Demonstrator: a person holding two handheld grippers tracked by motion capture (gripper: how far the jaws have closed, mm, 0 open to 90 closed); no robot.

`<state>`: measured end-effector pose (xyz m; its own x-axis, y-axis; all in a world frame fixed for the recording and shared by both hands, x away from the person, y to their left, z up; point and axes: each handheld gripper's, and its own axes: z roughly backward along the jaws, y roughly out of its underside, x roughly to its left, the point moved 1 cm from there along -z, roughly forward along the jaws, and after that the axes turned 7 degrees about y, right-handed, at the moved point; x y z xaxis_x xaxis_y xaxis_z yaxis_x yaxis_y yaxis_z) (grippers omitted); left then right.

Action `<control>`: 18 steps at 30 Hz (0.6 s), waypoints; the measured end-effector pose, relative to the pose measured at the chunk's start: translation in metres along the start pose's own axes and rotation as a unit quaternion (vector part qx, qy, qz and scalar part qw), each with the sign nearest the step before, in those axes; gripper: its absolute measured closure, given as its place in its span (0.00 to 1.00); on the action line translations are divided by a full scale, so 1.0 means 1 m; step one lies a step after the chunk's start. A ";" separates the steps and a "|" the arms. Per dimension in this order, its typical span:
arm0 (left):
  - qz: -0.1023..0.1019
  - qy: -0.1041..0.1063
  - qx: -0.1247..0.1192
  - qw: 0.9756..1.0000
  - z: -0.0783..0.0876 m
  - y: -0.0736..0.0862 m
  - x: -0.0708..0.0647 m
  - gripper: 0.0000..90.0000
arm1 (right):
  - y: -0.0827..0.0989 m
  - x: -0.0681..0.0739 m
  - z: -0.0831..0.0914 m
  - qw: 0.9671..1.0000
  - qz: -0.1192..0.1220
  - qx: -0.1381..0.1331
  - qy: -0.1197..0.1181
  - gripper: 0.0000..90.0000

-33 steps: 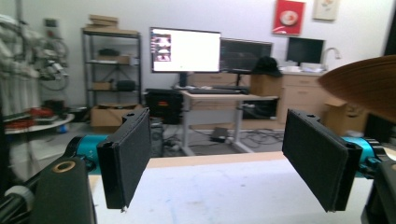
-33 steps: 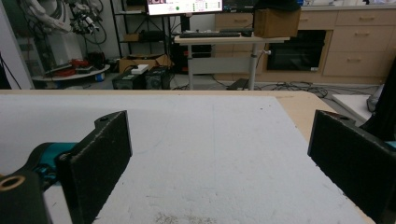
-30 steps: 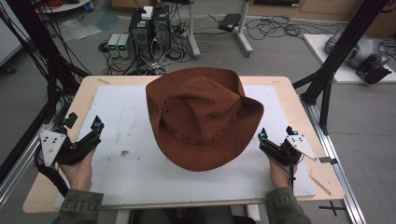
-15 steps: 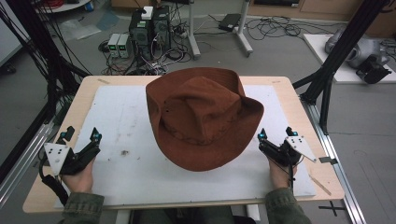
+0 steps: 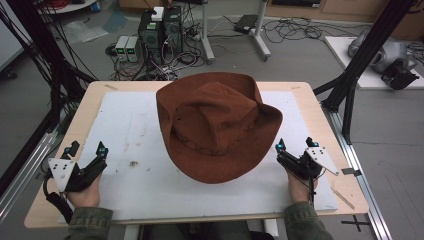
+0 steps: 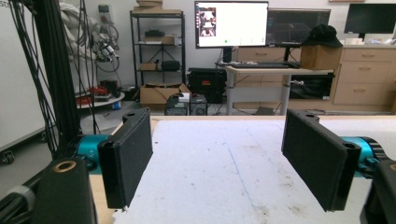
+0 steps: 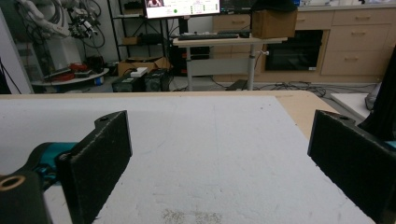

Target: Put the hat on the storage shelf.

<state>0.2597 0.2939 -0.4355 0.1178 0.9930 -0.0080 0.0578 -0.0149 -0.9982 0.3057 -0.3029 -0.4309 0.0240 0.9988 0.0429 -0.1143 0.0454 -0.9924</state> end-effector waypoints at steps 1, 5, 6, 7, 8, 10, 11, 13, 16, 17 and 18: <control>0.002 -0.001 -0.001 1.000 0.000 0.000 0.000 0.28 | 0.000 0.000 0.000 1.000 -0.001 0.000 0.000 0.06; 0.004 -0.002 0.000 1.000 0.000 0.000 0.001 0.28 | 0.000 0.000 -0.001 1.000 0.001 0.000 -0.001 0.06; 0.004 0.000 0.001 1.000 0.000 0.000 0.001 0.28 | 0.000 0.001 0.000 1.000 0.002 0.000 -0.001 0.06; 0.007 0.001 0.001 1.000 0.000 0.001 0.001 0.28 | 0.000 0.001 0.000 1.000 0.002 0.000 -0.002 0.06; 0.008 0.002 0.002 1.000 0.000 0.000 0.001 0.28 | 0.000 0.001 -0.001 1.000 0.003 0.000 -0.002 0.06; 0.010 0.001 0.000 1.000 0.000 0.000 0.002 0.28 | 0.000 0.000 -0.001 1.000 0.003 0.001 -0.002 0.06; 0.011 0.001 -0.001 1.000 0.000 0.000 0.002 0.29 | 0.000 0.001 0.000 1.000 0.002 0.001 -0.002 0.06; 0.012 0.000 -0.002 1.000 0.001 -0.001 0.001 0.29 | 0.000 0.000 0.001 1.000 0.003 0.002 -0.003 0.06; 0.011 0.001 -0.003 1.000 0.001 -0.001 0.001 0.29 | 0.000 0.000 0.002 1.000 0.002 0.000 -0.003 0.06; 0.011 0.002 -0.003 1.000 0.001 -0.001 0.000 0.29 | 0.000 0.000 0.002 1.000 0.002 0.000 -0.004 0.06; 0.011 0.003 -0.003 1.000 0.001 -0.001 0.000 0.29 | 0.000 0.000 0.002 1.000 0.002 0.001 -0.005 0.06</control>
<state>0.2587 0.2940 -0.4344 0.1241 0.9918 -0.0300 0.0606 -0.0377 -0.9974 0.3039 -0.3025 -0.4306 0.0136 0.9991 0.0399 -0.1167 0.0412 -0.9923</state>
